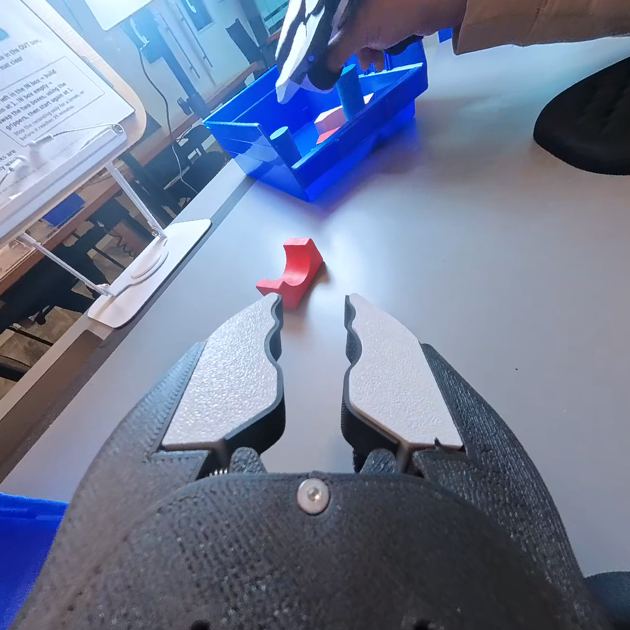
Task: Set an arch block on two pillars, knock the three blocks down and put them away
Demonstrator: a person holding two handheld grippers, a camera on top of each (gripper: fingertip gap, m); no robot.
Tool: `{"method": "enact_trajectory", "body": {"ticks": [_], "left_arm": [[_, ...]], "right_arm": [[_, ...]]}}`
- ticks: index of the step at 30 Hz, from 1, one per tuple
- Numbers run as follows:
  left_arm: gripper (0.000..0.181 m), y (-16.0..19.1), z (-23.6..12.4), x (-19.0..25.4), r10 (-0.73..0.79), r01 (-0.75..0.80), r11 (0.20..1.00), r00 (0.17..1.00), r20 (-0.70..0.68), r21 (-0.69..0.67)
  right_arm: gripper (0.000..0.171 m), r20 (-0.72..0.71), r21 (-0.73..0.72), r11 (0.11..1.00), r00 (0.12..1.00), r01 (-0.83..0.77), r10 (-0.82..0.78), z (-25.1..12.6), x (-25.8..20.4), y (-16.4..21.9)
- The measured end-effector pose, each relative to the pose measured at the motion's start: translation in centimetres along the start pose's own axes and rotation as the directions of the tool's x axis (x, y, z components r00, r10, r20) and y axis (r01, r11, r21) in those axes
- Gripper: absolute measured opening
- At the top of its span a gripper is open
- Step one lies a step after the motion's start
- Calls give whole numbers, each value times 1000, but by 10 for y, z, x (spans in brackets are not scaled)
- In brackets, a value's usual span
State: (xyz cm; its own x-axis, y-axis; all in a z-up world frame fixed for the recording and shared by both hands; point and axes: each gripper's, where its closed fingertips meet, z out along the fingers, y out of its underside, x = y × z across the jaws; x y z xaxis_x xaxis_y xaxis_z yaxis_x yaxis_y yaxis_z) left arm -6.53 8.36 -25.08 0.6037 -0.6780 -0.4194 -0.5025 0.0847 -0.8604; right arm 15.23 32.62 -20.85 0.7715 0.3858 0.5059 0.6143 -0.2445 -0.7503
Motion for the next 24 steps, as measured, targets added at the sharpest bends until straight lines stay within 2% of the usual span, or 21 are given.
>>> {"method": "enact_trajectory", "body": {"ticks": [6,10,13,17,21,24], "left_arm": [[35,2,1,1,-14,14,1000,1000,-8,-11],[36,4,2,0,-26,26,1000,1000,-5,-18],[37,5,2,-2,-40,39,999,999,-4,-20],[37,6,2,-2,-52,52,998,999,-6,-25],[37,8,3,-1,-49,49,998,999,-10,-32],[37,10,4,-1,-49,49,998,999,-13,-38]], "right_arm": [[37,209,252,967,978,-44,-10,-39,-38,-54],[38,412,288,956,908,-47,-79,-66,-85,-69],[39,592,271,962,791,-13,-156,-84,-137,-64],[52,783,191,981,597,38,-176,-97,-203,-38],[74,781,153,972,580,180,-230,-77,-236,-6],[77,789,134,972,574,192,-222,-67,-248,-1]]}}
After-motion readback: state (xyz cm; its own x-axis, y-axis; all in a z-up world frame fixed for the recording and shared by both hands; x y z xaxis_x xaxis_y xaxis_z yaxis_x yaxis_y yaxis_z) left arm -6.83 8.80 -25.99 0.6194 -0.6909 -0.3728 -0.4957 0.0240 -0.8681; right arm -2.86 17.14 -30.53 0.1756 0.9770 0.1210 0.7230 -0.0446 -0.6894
